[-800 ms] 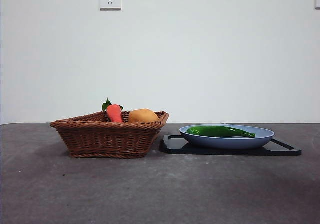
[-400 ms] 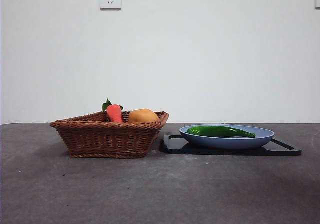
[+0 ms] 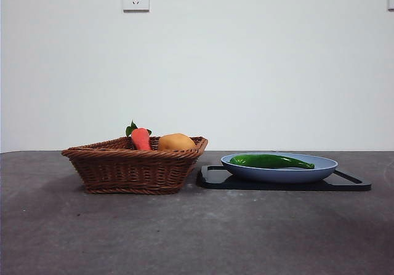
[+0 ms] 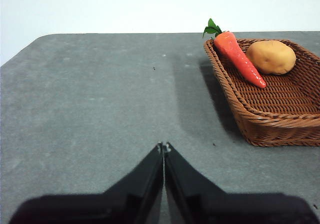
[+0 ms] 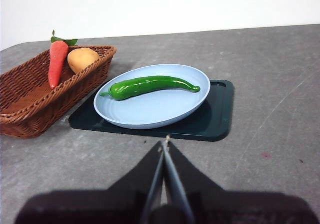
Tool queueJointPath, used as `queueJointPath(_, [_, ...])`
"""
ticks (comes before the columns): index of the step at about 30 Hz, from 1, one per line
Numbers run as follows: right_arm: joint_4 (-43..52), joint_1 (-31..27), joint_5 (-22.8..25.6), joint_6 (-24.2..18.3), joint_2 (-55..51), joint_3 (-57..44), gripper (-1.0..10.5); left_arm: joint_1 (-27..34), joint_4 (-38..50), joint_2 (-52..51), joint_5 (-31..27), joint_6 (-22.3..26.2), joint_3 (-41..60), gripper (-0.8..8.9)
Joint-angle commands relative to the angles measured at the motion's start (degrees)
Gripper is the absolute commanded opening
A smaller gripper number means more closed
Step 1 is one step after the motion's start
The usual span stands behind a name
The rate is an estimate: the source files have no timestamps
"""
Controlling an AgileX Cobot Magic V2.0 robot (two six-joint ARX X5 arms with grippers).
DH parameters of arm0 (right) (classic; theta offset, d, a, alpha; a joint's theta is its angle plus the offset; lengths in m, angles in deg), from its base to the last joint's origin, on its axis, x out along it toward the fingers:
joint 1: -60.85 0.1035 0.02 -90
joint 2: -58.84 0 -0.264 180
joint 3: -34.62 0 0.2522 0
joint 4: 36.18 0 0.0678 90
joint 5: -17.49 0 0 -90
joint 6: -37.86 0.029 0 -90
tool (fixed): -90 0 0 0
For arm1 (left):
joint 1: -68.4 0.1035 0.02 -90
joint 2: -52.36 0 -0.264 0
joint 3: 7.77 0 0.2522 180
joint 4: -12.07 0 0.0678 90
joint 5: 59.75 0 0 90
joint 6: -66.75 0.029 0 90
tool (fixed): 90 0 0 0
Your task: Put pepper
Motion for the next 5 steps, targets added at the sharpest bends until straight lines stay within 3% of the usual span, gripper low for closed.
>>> queueJointPath(1, [0.09,0.09,0.15,0.57,-0.22,-0.55,0.1,0.17,0.61,-0.17,0.0,-0.57,0.59,0.08])
queueJointPath(5, [0.09,0.09,0.15,0.57,-0.22,-0.55,0.1,0.17,0.61,-0.17,0.0,-0.57,0.59,0.08])
